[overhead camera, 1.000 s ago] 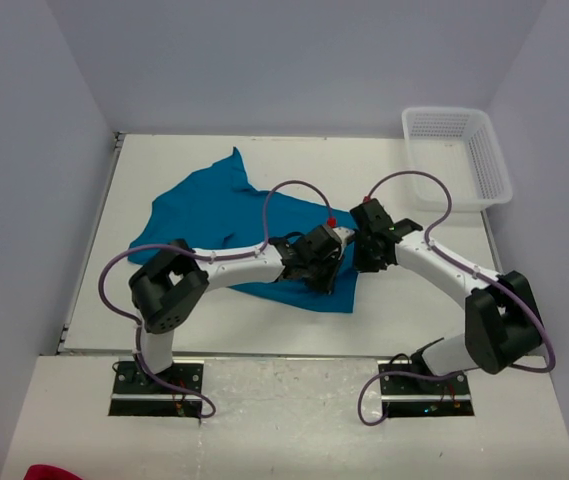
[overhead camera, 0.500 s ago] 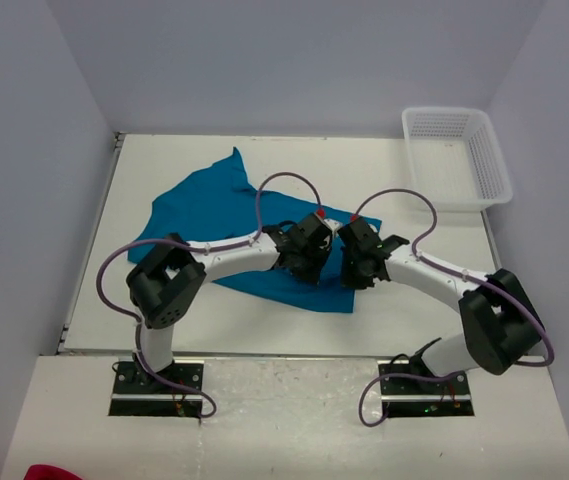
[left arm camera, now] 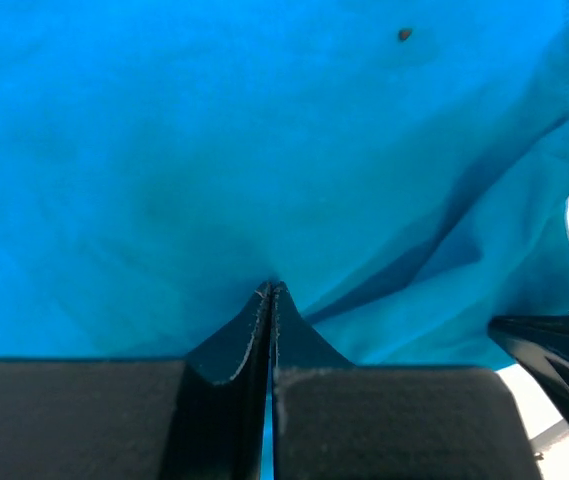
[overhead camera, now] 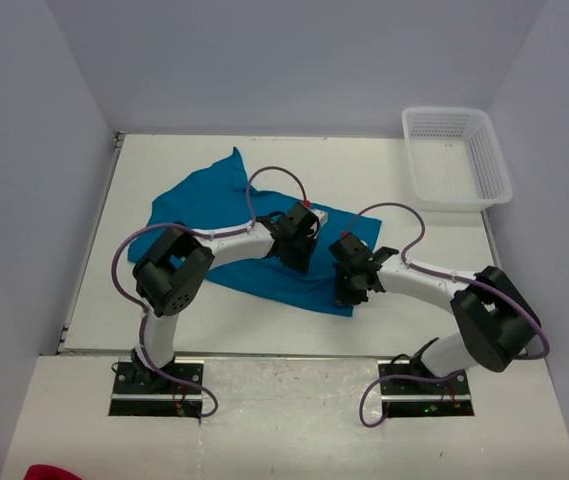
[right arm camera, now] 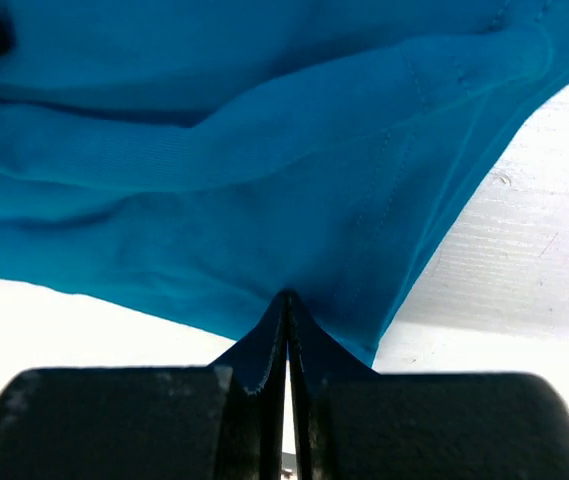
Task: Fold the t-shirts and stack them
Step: Fold the flattened tshirt in 1/3 of the way
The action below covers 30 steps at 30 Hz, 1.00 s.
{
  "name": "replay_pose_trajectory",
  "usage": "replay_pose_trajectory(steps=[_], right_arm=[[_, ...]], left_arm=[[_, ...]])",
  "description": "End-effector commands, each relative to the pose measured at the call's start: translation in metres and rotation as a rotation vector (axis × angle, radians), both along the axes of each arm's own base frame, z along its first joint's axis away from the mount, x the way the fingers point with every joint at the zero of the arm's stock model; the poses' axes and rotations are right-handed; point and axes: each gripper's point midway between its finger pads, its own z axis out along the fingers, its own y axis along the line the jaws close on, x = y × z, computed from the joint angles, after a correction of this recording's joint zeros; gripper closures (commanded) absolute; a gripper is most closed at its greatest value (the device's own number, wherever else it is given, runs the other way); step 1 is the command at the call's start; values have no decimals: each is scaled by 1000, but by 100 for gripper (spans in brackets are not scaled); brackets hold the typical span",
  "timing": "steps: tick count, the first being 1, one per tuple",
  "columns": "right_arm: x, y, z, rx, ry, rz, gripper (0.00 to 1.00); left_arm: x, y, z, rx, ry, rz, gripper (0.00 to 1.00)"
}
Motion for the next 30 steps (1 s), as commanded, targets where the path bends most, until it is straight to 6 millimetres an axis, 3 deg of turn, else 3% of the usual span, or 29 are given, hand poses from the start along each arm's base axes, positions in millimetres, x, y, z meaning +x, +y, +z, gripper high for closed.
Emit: replay_pose_trajectory(steps=[1, 5, 11, 16, 18, 25, 30], right_arm=[[-9, -7, -16, -34, 31, -44, 100], [-22, -14, -24, -59, 58, -71, 100], [-40, -20, -26, -51, 81, -111, 100], [-49, -19, -26, -23, 90, -126, 100], [-46, -25, -21, -55, 65, -136, 100], [-11, -37, 28, -162, -77, -152, 99], [6, -38, 56, -200, -142, -116, 84]], left_arm=[[16, -18, 12, -55, -46, -49, 100], [31, -16, 2, -40, -37, -33, 100], [63, -11, 1, -53, -33, 5, 100], [75, -7, 5, -76, -25, 13, 100], [74, -9, 9, -86, -25, -1, 100], [56, -6, 27, -133, -15, -18, 100], [53, 5, 45, -129, -61, -2, 100]])
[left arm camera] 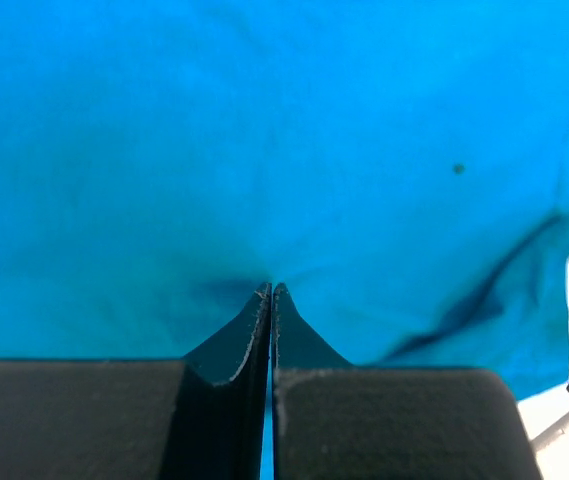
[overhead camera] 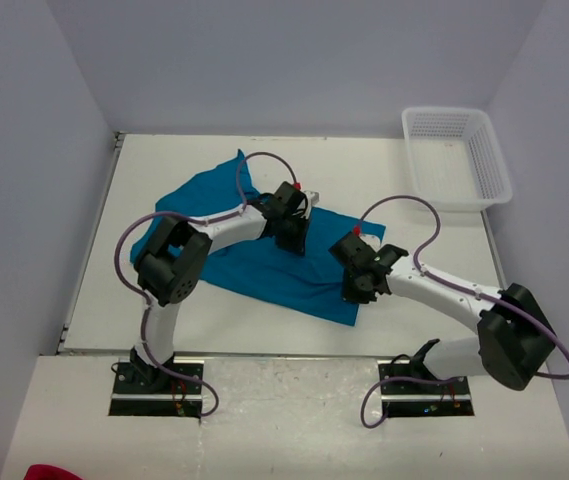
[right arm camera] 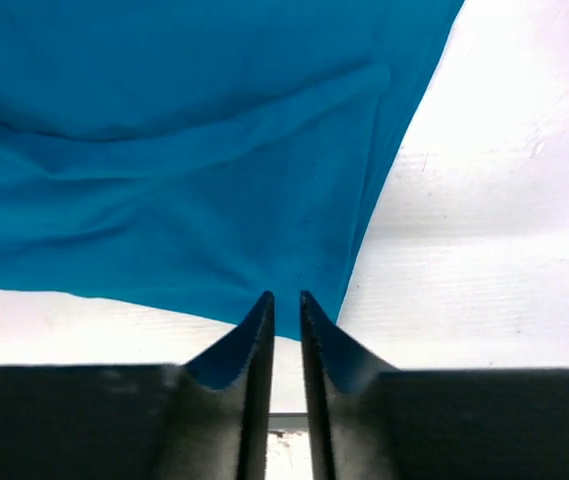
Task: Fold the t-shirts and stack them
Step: Fold the flattened tshirt in 1/3 of the way
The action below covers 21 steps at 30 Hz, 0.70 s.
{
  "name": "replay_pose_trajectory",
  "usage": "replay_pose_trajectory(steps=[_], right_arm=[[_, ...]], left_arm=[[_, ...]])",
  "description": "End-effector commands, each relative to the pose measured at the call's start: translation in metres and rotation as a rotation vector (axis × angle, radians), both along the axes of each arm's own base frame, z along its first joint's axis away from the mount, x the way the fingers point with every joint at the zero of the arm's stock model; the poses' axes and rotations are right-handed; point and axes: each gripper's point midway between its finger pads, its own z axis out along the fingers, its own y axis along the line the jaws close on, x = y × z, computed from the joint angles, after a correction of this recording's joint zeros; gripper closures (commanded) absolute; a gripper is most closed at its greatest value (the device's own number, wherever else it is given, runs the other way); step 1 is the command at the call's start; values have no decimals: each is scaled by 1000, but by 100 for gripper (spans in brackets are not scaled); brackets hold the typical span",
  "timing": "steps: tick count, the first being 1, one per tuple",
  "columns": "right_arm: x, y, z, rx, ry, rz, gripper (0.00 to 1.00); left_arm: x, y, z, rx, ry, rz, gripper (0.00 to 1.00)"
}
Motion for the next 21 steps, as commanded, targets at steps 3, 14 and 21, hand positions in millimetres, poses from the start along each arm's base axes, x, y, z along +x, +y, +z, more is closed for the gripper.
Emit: replay_pose_trajectory(steps=[3, 14, 21], right_arm=[[24, -14, 31, -115, -82, 25, 54], [61, -12, 20, -146, -65, 44, 53], [64, -4, 9, -134, -39, 71, 77]], left_arm=[[8, 10, 52, -15, -132, 7, 100], [21, 29, 72, 37, -201, 108, 100], [36, 51, 72, 57, -194, 183, 100]])
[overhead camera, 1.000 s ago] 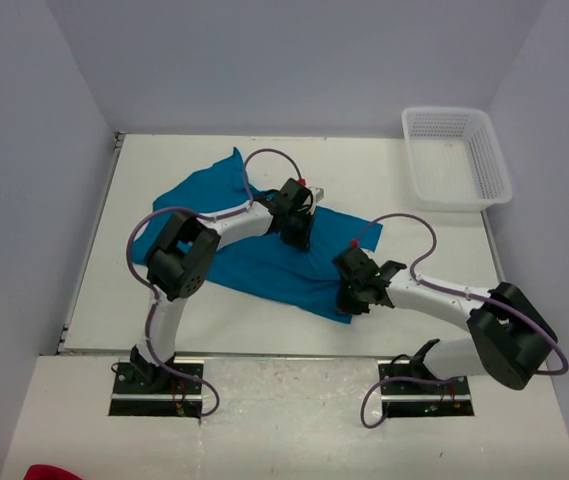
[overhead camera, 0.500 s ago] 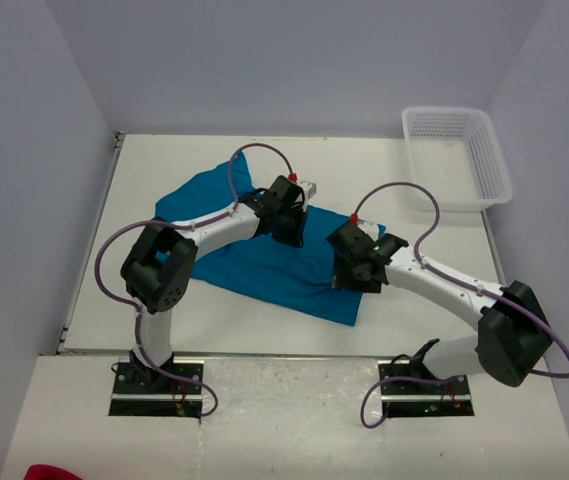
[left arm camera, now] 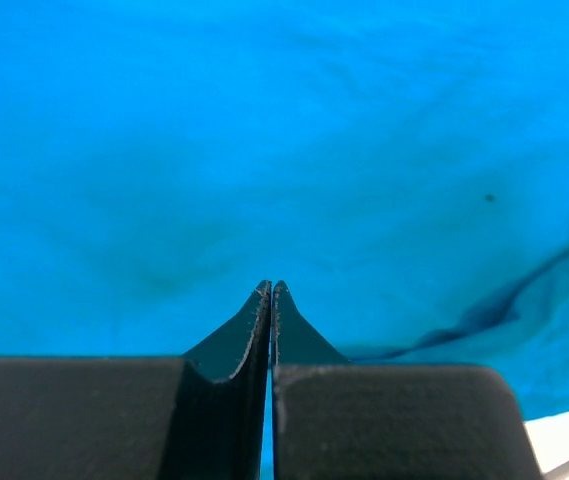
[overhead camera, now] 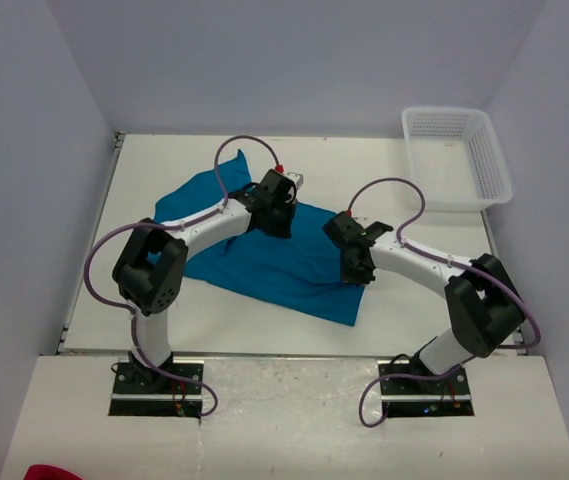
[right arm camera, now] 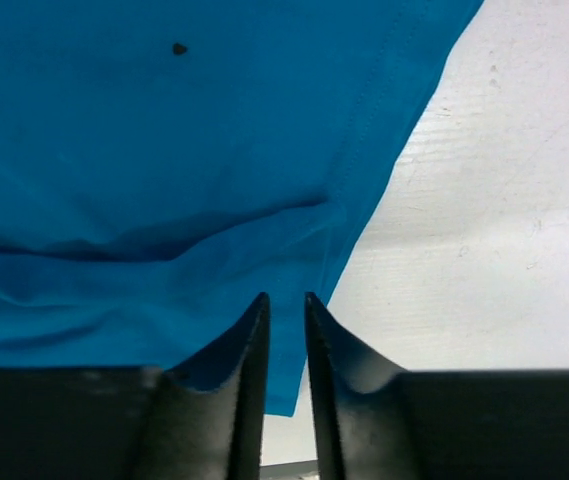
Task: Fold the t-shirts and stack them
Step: Fold the flattened tshirt in 1/3 of the way
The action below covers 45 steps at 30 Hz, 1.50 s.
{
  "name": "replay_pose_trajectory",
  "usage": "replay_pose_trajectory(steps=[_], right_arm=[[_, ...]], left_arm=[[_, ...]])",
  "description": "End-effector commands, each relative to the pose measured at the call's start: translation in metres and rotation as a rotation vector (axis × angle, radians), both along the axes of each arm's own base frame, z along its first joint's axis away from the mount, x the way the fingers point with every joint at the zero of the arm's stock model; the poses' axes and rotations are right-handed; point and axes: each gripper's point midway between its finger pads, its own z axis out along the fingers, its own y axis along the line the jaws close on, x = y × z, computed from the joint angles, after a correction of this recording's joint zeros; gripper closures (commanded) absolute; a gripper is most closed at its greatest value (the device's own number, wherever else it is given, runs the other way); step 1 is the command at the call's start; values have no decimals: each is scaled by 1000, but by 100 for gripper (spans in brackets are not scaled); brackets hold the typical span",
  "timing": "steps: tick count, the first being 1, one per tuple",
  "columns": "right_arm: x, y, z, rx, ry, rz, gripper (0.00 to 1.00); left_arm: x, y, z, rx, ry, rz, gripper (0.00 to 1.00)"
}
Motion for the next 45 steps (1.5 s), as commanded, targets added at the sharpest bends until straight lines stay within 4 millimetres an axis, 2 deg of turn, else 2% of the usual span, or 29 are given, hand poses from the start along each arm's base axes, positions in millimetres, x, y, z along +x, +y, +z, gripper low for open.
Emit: replay_pose_trajectory(steps=[1, 2, 4, 11, 20, 26, 34, 38, 43, 45], right_arm=[[14, 14, 9, 47, -42, 20, 80], [15, 18, 9, 71, -41, 31, 87], [16, 21, 10, 78, -42, 32, 91], [21, 37, 2, 127, -19, 54, 98], [31, 43, -10, 111, -7, 55, 100], [48, 30, -12, 29, -35, 5, 100], [67, 6, -20, -14, -24, -64, 100], [74, 3, -11, -23, -49, -67, 100], [72, 13, 22, 22, -116, -18, 100], [67, 24, 32, 34, -127, 23, 100]], left_arm=[[15, 16, 24, -15, -52, 58, 100], [15, 17, 23, -15, -50, 58, 100], [19, 22, 20, -16, -43, 70, 100], [26, 35, 23, -21, -42, 109, 100], [30, 43, 39, -43, -63, 131, 100], [27, 44, 39, -47, -62, 128, 100], [16, 48, 24, -45, -33, 117, 100], [12, 53, 20, -25, -30, 124, 100], [13, 57, 19, -11, -44, 137, 100], [13, 57, 18, -10, -39, 137, 100]])
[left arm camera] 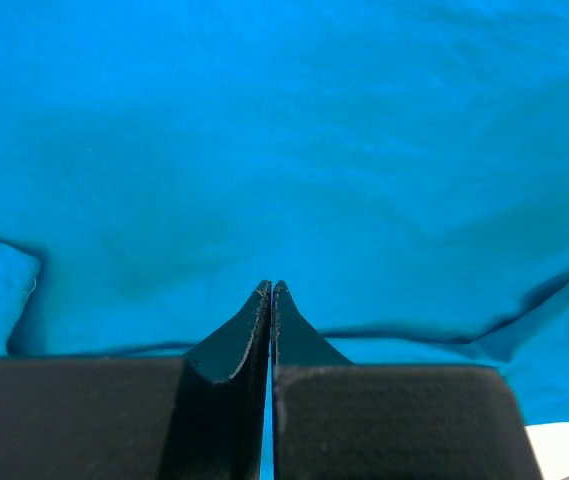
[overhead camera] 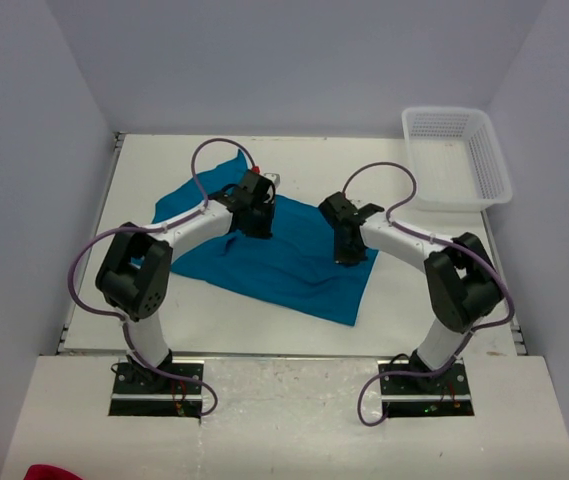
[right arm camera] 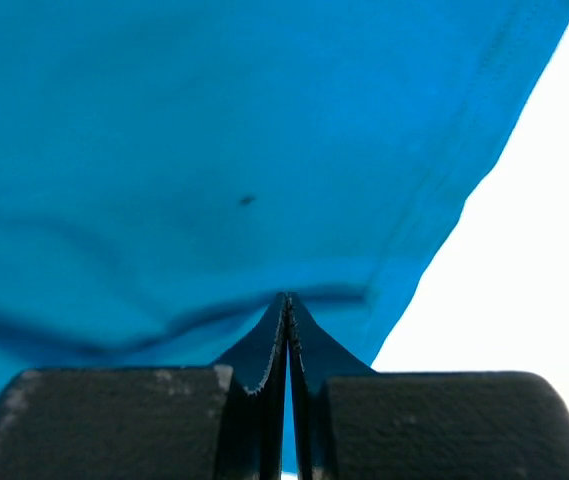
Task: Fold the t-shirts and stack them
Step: Fold the flattened tshirt in 1/3 of the way
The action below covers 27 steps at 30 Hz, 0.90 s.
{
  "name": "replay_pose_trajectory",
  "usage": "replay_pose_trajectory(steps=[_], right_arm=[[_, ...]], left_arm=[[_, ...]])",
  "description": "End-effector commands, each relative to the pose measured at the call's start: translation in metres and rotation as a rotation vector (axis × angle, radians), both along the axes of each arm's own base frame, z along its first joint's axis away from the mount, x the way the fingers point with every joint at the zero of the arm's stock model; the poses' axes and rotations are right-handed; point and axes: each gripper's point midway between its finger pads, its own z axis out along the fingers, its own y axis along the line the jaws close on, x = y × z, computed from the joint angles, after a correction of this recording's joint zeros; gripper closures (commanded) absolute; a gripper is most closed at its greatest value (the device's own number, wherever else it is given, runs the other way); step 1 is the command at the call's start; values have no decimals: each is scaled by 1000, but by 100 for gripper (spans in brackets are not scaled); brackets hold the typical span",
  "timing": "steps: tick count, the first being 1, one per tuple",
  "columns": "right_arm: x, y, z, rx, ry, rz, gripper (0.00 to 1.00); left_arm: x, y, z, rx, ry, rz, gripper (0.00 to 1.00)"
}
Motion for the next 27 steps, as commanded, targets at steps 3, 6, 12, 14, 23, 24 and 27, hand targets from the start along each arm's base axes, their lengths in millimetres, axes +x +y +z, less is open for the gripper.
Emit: replay_pose_trajectory(steps=[3, 6, 12, 14, 23, 24, 27], right_arm=[[-2, 32, 54, 98, -97, 102, 100], [-11, 48, 55, 155, -87, 145, 100], [-22, 78, 44, 215, -42, 214, 100], [-24, 82, 40, 210, -30, 225, 100], [-47, 105, 34, 220, -3, 285, 100], [-50, 107, 33, 216, 2, 290, 100], [-52, 110, 26, 221, 14, 293, 100]], left_arm=[[7, -1, 22, -39, -66, 17, 100], [6, 2, 24, -34, -70, 21, 100], [10, 1, 29, -27, -77, 26, 100], [11, 2, 32, -28, -80, 27, 100], [15, 4, 22, -14, -64, 32, 100], [15, 4, 20, -13, -61, 33, 100], [15, 4, 17, -13, -55, 33, 100]])
